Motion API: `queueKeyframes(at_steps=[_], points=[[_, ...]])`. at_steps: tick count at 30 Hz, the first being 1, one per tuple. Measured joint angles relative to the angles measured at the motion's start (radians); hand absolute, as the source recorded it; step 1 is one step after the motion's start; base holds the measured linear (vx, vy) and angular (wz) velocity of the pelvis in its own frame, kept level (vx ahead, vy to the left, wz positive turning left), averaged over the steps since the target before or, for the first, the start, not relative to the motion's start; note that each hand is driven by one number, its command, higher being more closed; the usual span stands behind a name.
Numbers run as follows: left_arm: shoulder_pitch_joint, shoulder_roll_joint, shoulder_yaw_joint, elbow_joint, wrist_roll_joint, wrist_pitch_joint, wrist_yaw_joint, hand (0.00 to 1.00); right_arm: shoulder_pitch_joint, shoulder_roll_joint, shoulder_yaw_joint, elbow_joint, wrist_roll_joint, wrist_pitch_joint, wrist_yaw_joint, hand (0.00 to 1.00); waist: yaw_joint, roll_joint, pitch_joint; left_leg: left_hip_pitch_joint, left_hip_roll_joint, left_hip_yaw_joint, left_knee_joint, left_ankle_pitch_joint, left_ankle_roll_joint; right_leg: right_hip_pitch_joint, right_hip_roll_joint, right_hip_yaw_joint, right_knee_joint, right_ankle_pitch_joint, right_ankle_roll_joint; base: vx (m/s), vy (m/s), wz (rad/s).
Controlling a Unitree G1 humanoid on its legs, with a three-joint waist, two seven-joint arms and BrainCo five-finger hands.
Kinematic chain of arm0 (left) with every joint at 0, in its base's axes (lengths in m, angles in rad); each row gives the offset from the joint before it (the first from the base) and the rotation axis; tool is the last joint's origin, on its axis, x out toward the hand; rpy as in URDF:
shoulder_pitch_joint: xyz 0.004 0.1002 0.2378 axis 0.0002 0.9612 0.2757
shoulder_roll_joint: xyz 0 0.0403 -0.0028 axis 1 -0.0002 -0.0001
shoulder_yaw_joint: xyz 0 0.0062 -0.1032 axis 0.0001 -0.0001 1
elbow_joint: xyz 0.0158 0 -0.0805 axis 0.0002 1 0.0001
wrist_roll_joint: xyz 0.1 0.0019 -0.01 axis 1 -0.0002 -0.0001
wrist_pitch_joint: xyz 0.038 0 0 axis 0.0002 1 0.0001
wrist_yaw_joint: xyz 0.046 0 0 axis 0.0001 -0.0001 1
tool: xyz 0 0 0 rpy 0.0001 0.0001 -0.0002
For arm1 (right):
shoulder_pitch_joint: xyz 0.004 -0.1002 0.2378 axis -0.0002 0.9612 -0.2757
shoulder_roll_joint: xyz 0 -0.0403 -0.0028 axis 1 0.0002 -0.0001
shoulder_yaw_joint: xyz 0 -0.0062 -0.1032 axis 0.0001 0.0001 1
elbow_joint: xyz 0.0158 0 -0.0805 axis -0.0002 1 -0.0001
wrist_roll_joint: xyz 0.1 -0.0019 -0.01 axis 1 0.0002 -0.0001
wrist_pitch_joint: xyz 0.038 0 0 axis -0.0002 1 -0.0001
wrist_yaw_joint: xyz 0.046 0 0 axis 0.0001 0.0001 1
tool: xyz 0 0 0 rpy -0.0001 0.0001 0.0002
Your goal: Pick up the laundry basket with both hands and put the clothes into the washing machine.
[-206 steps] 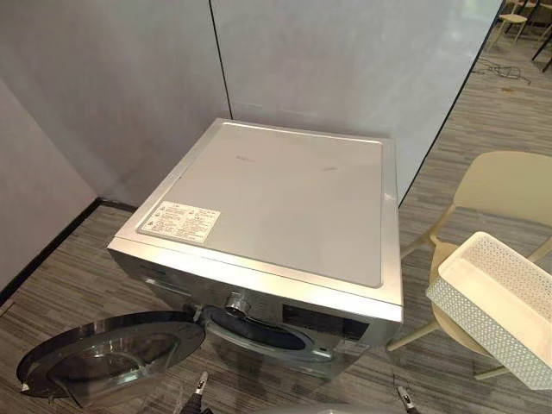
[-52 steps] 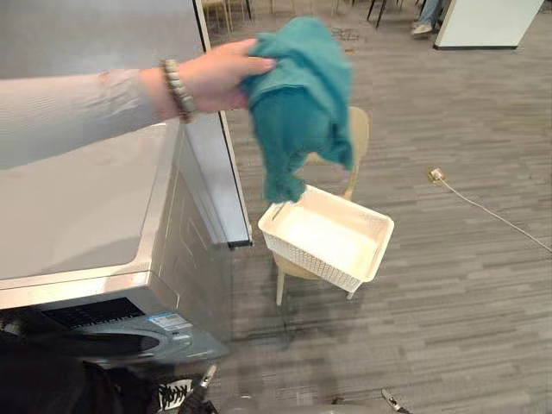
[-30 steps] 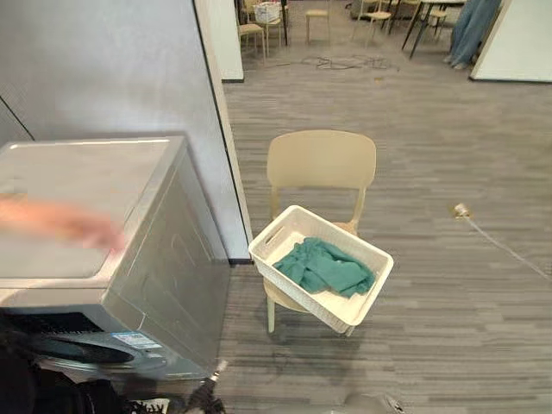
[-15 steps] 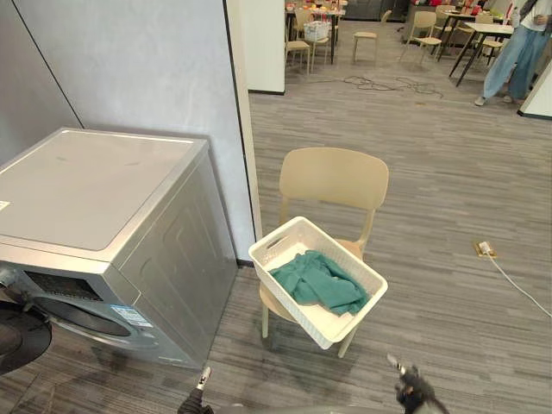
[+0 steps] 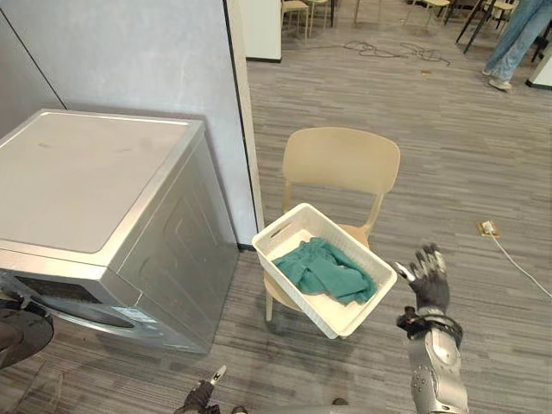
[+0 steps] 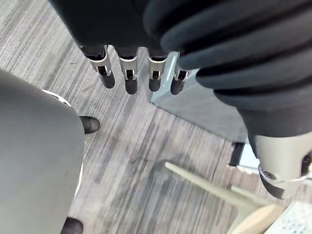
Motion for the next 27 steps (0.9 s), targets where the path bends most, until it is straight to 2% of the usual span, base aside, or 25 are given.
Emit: queueKeyframes(at_steps=[4,6,9,10,12,17,20,27], points=[[-0.033,0.006,-0.049,-0.001,0.006,-0.006,-0.003,0.0,-0.139,-0.093,0.175,0.061,-0.106,0.001,0.075,0.0,0.015,-0.021,0.014,-0.03,0.0,-0.02,0.001,0.007,0.001,-0.014,0.001,-0.014,-0.007,0.004,-0.003,0.01,-0.012,0.13],[-0.051,0.008,-0.068,-0.003,0.006,-0.011,-0.004,0.0,-0.202,-0.118,0.241,0.105,-0.184,0.002,0.107,0.0,0.036,-0.029,0.037,-0.043,0.0,-0.037,0.006,0.008,0.002,-0.013,0.001,-0.031,-0.007,0.006,-0.005,0.01,-0.007,0.22],[-0.067,0.026,-0.067,-0.017,0.012,-0.021,-0.003,0.0,-0.285,-0.155,0.324,0.182,-0.258,0.006,0.147,0.0,0.045,-0.045,0.088,-0.06,0.0,-0.055,0.017,0.01,0.002,-0.015,0.0,-0.045,-0.006,0.007,-0.006,-0.02,-0.003,0.19],[-0.075,0.035,-0.067,-0.019,0.028,-0.02,-0.003,0.0,-0.306,-0.177,0.348,0.224,-0.294,0.012,0.162,0.0,0.06,-0.05,0.109,-0.074,0.0,-0.056,0.027,0.01,0.002,-0.023,-0.001,-0.047,-0.005,0.009,-0.009,-0.03,-0.003,0.07],[-0.075,0.039,-0.067,-0.021,0.035,-0.019,-0.001,0.0,-0.328,-0.196,0.363,0.265,-0.317,0.018,0.17,0.0,0.061,-0.05,0.12,-0.092,-0.002,-0.057,0.029,0.012,0.004,-0.039,-0.004,-0.05,-0.003,0.011,-0.012,-0.03,0.003,0.04],[-0.079,0.046,-0.068,-0.072,0.036,-0.022,0.002,0.0,-0.449,-0.251,0.345,0.482,-0.394,0.048,0.158,0.0,0.063,-0.042,0.205,-0.119,-0.01,-0.057,0.039,0.022,0.013,-0.065,-0.013,-0.047,-0.001,0.03,-0.011,-0.06,0.013,-0.01],[-0.092,0.045,-0.069,-0.084,0.015,-0.024,0.004,0.0,-0.482,-0.261,0.286,0.564,-0.419,0.081,0.124,0.0,0.079,-0.031,0.231,-0.138,-0.013,-0.053,0.04,0.027,0.017,-0.098,-0.018,-0.036,0.02,0.03,-0.011,-0.06,0.009,-0.07],[-0.127,0.036,-0.08,-0.107,-0.046,-0.031,0.022,0.0,-0.587,-0.251,0.204,0.673,-0.424,0.096,0.044,0.0,0.081,-0.01,0.31,-0.185,-0.017,-0.06,0.042,0.056,0.023,-0.152,-0.024,-0.033,0.041,0.05,-0.014,-0.08,0.011,0.01]])
